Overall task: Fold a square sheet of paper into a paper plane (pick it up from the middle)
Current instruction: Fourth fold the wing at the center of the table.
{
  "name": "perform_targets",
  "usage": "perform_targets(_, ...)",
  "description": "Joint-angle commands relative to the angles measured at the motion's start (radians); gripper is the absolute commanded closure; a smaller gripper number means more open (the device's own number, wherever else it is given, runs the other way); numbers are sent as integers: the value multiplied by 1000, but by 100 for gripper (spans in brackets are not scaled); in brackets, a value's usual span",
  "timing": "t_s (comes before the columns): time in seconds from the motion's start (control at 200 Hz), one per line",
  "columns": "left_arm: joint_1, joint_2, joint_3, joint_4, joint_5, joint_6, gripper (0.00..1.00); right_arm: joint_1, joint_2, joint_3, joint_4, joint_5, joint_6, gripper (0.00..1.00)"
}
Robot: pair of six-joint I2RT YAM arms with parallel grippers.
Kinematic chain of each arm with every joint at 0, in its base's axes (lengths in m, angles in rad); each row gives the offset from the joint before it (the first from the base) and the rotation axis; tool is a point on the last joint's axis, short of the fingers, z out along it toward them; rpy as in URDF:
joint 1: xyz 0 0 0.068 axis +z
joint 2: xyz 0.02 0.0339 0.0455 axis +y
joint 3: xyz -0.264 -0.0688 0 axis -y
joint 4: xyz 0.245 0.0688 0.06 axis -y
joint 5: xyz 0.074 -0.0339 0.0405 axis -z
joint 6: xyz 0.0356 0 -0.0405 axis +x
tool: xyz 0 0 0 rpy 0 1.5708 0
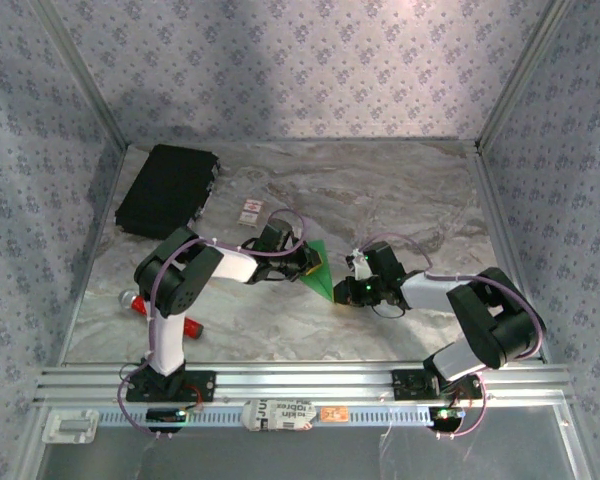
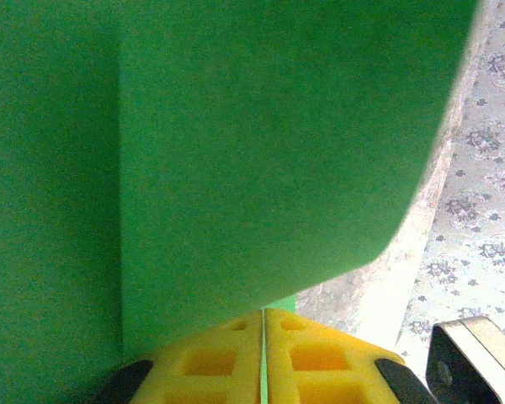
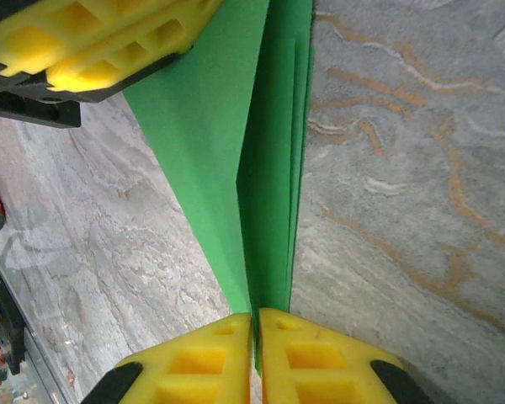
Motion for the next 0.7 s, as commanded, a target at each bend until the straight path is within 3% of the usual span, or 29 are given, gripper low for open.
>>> perform_targets(0.0, -3, 42, -19, -44, -12, -6, 91, 2, -7, -34, -137, 18, -9, 86)
perform_targets(0.16, -4, 42, -21, -42, -12, -6, 91, 0, -17, -37, -163, 31, -24, 86)
perform_targets(0.405, -5, 44, -20, -38, -12, -9, 91, 0, 0, -49, -164, 15, -30, 95)
perform_targets(0.695, -3, 44, -22, -38, -12, -12, 91, -1, -36, -61, -193, 8, -33, 92)
